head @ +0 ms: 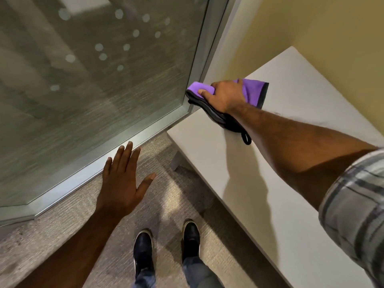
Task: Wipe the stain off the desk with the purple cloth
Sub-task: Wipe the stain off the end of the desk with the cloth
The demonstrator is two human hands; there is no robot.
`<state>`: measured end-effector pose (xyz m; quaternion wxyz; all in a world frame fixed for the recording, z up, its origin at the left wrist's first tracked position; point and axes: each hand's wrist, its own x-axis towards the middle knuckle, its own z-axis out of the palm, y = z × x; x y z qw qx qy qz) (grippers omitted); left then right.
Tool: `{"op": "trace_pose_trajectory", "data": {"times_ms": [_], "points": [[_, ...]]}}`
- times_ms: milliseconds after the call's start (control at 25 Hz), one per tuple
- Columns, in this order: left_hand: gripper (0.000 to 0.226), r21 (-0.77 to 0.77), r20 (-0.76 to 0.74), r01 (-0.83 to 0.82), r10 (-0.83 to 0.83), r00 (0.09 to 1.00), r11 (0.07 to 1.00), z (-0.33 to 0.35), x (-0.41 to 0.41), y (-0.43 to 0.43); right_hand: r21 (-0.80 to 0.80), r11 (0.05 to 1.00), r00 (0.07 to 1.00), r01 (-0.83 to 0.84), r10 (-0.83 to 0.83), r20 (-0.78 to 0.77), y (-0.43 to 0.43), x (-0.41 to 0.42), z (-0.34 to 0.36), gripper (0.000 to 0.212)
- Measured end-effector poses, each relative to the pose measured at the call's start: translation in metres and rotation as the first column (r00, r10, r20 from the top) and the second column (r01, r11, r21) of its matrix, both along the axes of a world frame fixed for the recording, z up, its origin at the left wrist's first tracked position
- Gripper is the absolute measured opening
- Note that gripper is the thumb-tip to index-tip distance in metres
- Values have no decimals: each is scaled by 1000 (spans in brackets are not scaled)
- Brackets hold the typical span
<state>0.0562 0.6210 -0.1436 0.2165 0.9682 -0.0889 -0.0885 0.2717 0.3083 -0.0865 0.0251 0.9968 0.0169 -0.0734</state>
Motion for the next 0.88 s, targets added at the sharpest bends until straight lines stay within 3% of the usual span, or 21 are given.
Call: {"op": "trace_pose_trajectory", "data": {"times_ms": [160, 320, 440, 600, 720, 880], "points": [[83, 12, 16, 10, -10, 1000, 1000, 2, -3, 4, -23, 993, 982, -119, 115, -147, 30, -6, 10, 66], [81, 61, 56, -11, 8, 998, 998, 9, -1, 5, 50, 976, 970, -211, 215, -111, 80, -44, 10, 60], [80, 113, 75, -25, 17, 997, 993, 13, -3, 7, 226, 938, 960, -263, 278, -34, 103, -78, 4, 59], [85, 162, 71, -27, 16, 997, 986, 14, -6, 11, 493, 810, 945, -318, 312, 96, 108, -121, -7, 46], [93, 192, 29, 19, -25, 999, 981, 9, -15, 12, 451, 814, 930, -365, 337, 145, 102, -155, -9, 36], [94, 177, 9, 57, -59, 998, 983, 12, -18, 11, 331, 877, 936, -349, 314, 156, 80, -213, -9, 51]]}}
